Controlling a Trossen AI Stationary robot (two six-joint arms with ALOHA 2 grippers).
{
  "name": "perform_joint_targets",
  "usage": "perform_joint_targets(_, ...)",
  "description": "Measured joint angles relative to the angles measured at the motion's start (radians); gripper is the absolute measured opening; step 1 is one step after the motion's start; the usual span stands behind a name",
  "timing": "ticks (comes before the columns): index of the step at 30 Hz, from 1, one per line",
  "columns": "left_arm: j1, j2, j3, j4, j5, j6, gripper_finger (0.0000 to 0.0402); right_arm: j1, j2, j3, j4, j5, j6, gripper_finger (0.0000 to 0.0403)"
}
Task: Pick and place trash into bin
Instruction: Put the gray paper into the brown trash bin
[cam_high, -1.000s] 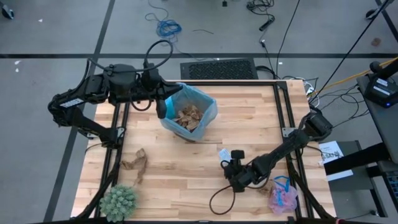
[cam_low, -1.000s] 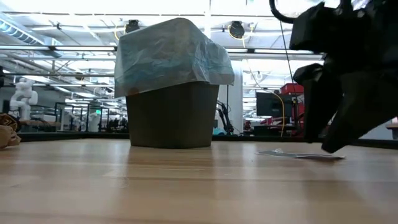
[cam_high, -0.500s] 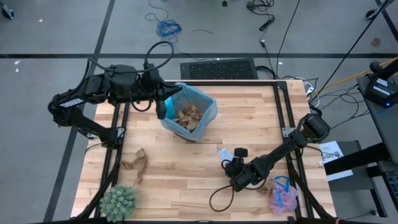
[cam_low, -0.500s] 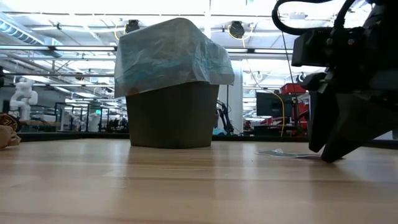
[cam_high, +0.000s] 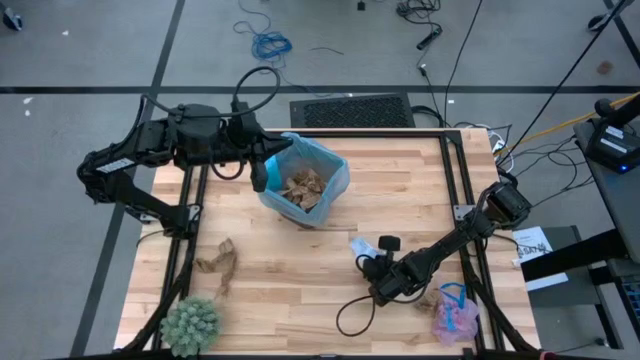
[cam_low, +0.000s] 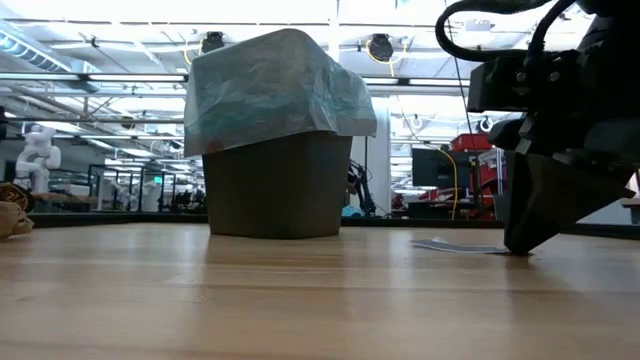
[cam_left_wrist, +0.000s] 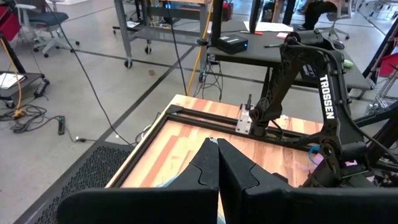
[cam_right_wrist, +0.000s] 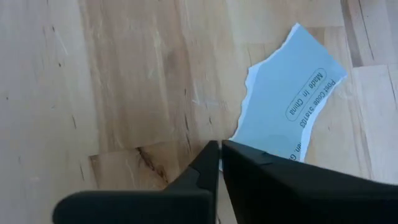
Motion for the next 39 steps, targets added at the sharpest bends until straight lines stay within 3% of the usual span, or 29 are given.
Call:
perform_joint_targets(12,0.0,0.0,0.0,0.019,0.001,0.0,0.0,0.0,-0.104,0.066,-0.088,0.023,0.064,0.0)
perform_joint_targets(24,0.02,0.0,0.0,0.05,0.0,0.006,0.0,-0.024,-0.325,0.346,-0.544,0.245,0.211,0.0)
perform_joint_targets(30,0.044,0.0,-0.001,0.07,-0.104,-0.001,0.0,-0.12,-0.401,0.551,-0.583,0.358,0.024,0.0)
perform_joint_targets(33,0.058,-0.006,-0.001,0.116,-0.129,-0.001,0.0,-0.193,-0.43,0.629,-0.494,0.357,-0.131,0.0)
perform_joint_targets(36,0.07,-0.015,-0.001,0.151,-0.131,0.0,0.0,-0.271,-0.444,0.677,-0.338,0.275,-0.303,0.0)
perform_joint_targets(39,0.085,-0.023,-0.001,0.158,-0.131,-0.001,0.0,-0.353,-0.436,0.706,-0.196,0.119,-0.415,0.0)
